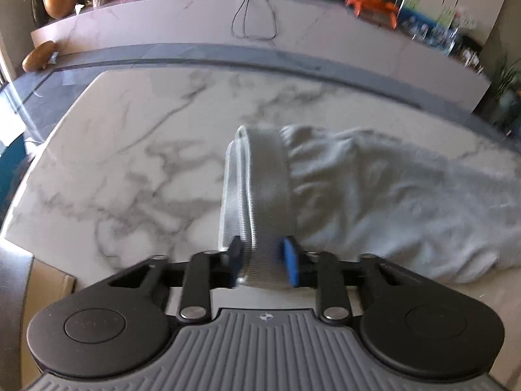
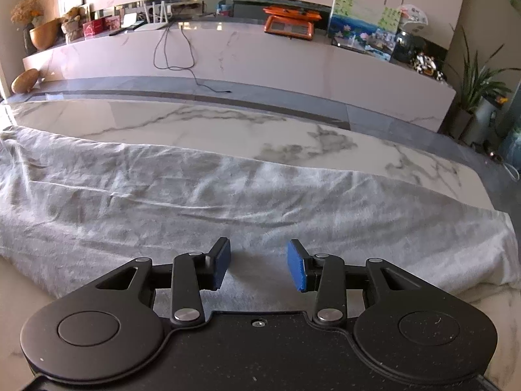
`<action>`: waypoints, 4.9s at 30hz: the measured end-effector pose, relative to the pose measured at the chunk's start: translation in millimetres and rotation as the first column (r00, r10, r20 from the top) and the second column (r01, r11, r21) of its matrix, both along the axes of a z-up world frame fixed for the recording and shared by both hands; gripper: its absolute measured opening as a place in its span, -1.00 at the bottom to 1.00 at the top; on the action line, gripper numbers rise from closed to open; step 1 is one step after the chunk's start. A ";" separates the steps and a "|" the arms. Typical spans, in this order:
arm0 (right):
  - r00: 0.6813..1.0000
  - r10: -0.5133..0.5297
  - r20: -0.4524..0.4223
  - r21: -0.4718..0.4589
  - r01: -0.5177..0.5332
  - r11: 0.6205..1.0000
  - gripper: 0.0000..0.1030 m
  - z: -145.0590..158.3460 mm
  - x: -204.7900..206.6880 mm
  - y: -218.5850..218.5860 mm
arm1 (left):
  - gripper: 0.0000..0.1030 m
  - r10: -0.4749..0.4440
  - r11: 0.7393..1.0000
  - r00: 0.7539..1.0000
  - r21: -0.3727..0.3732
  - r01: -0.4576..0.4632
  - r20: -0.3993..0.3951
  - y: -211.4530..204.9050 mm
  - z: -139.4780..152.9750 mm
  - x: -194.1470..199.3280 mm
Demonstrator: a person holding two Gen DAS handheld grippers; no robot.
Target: Fold clothes
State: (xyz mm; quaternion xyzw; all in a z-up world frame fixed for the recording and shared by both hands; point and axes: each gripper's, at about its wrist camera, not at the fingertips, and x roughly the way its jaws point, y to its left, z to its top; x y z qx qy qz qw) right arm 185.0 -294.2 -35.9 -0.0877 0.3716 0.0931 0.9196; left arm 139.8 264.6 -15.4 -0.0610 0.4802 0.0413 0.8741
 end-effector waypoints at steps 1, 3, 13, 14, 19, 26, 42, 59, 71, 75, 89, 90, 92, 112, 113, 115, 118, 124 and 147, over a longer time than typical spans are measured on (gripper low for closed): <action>1.000 -0.001 -0.004 -0.005 0.001 1.000 -0.27 0.4 -1.5 0.1 | -0.60 -0.005 1.000 1.000 0.031 0.005 -0.006 -2.3 0.2 1.0; 1.000 -0.002 -0.015 -0.011 0.002 1.000 -0.27 0.8 -3.8 -0.3 | -0.63 -0.012 0.997 1.000 0.077 0.014 -0.029 -6.9 0.7 3.0; 0.999 0.003 -0.039 -0.012 -0.004 1.000 -0.26 0.1 -11.3 -0.7 | -0.12 0.119 0.993 0.993 0.019 -0.119 -0.021 12.6 14.1 4.3; 0.999 0.001 -0.039 -0.008 -0.001 1.000 -0.26 0.0 -11.2 -1.0 | -0.12 0.142 0.990 0.989 0.009 -0.142 -0.027 15.8 14.6 4.4; 0.999 -0.001 -0.043 0.011 0.002 1.000 -0.26 -0.5 -11.2 -3.3 | 0.02 0.161 0.986 0.983 -0.018 -0.163 -0.090 14.4 3.4 7.1; 0.999 0.005 -0.040 0.030 -0.004 1.000 -0.26 -1.7 -11.7 -6.8 | 0.25 0.184 0.981 0.979 -0.047 -0.188 -0.088 6.2 -10.4 7.5; 0.996 0.002 -0.091 0.035 0.001 0.999 -0.26 0.4 -14.9 -2.7 | -0.67 0.205 0.976 0.977 0.084 -0.200 -0.055 -19.2 3.3 6.0; 0.991 0.059 -0.121 0.091 -0.048 0.995 -0.27 9.6 -87.6 -0.5 | -0.69 0.137 0.987 0.983 -0.103 -0.125 0.121 -54.4 109.1 -54.3; 0.998 0.033 -0.046 0.283 -0.019 0.959 -0.26 8.2 -138.3 -46.7 | -0.70 -0.193 0.970 0.969 -0.120 0.213 0.156 -245.1 88.6 6.1; 0.998 0.020 -0.056 0.306 -0.002 0.952 -0.26 -2.9 -140.1 -53.5 | -0.65 -0.297 0.948 0.953 -0.097 0.302 0.061 -290.2 46.8 24.3; 1.000 -0.001 -0.022 0.241 0.007 0.971 -0.19 -13.1 -139.5 -57.7 | -0.03 -0.492 0.856 0.865 -0.125 0.501 0.098 -337.9 24.5 -4.4; 1.000 -0.003 -0.015 0.237 0.006 0.972 -0.19 -11.8 -140.1 -55.6 | -0.01 -0.484 0.858 0.867 -0.127 0.497 0.119 -332.3 30.0 -12.4; 1.000 0.002 -0.001 0.225 -0.002 0.974 -0.18 -9.2 -141.8 -50.1 | 0.02 -0.480 0.861 0.866 -0.115 0.496 0.139 -325.7 35.8 -19.7; 0.983 0.169 0.070 0.124 -0.176 0.976 -0.01 29.7 -152.0 30.3 | 0.09 -0.292 0.951 0.910 -0.006 0.308 0.294 -188.5 37.9 -89.8; 0.981 0.184 0.065 0.126 -0.191 0.973 0.00 31.7 -148.3 37.1 | 0.09 -0.283 0.954 0.916 -0.020 0.300 0.286 -182.3 32.5 -90.0; 0.977 0.205 0.049 0.125 -0.210 0.970 0.00 33.7 -140.4 48.6 | 0.09 -0.265 0.956 0.924 -0.048 0.289 0.276 -172.1 22.5 -89.6; 0.973 0.228 0.047 0.108 -0.232 0.967 0.00 36.7 -129.6 67.4 | 0.09 -0.248 0.955 0.929 -0.091 0.281 0.274 -161.4 13.6 -86.5; 0.952 0.300 0.055 0.082 -0.304 0.949 0.00 43.8 -104.6 112.6 | 0.07 -0.268 0.945 0.921 -0.109 0.308 0.283 -157.9 8.0 -79.1; 0.867 0.496 -0.045 0.240 -0.472 0.848 -0.89 26.1 12.3 163.7 | 0.01 -0.387 0.896 0.885 -0.122 0.428 0.260 -167.7 -22.1 -54.0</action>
